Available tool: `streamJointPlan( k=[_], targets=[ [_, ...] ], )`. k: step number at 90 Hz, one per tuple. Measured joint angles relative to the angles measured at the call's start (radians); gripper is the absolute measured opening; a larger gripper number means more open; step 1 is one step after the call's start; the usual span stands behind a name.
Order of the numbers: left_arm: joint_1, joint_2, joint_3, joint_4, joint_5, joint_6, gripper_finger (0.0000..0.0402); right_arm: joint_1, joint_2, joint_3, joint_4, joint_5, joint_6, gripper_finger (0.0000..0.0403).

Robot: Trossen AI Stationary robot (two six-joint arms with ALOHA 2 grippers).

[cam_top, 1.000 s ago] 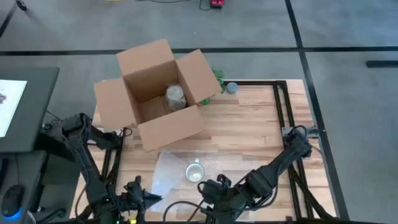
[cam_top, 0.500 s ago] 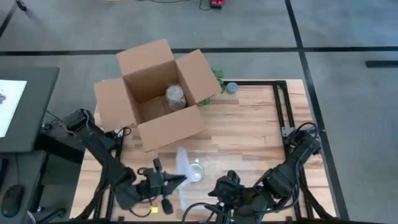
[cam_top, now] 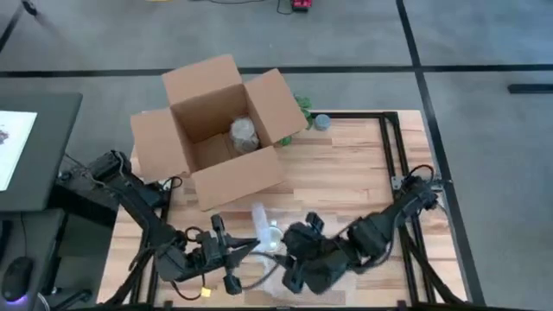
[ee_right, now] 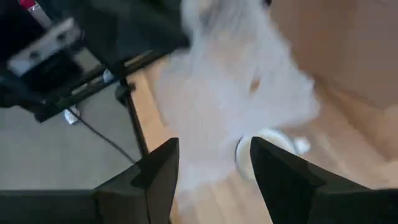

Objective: Wrap mug
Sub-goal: Wrap the blue mug with the bubble wrap

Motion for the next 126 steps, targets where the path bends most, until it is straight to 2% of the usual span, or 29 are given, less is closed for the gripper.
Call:
streamJointPlan(
  k=[19,37,60,67,81,112,126],
  targets=[
    [-0.007,0.0,0.0,0.001,0.0,-0.002,0.0,-0.073,0.008,0.0,0.025,-0.064,-0.123,0.0187],
    [-0.01,0.0,0.0,0.001,0.0,-0.004,0.0,-0.117,0.068,0.0,0.009,-0.072,-0.198,0.0187],
    [-0.021,0.0,0.0,-0.018,0.004,-0.049,0.0,-0.154,0.101,0.0,-0.118,0.033,-0.171,0.0187],
    [-0.027,0.0,0.0,-0.034,0.005,-0.068,0.0,-0.168,0.092,0.0,-0.157,0.037,-0.21,0.0187],
    [-0.033,0.0,0.0,-0.095,0.022,-0.145,0.0,-0.192,0.066,0.0,-0.24,0.043,-0.348,0.0187],
    [-0.012,0.013,0.0,-0.245,0.141,-0.386,0.0,-0.216,0.056,0.0,-0.431,0.047,-0.611,0.0187],
    [0.012,0.05,0.0,-0.248,0.219,-0.488,0.0,-0.201,0.056,0.0,-0.459,0.053,-0.643,0.0176]
  ],
)
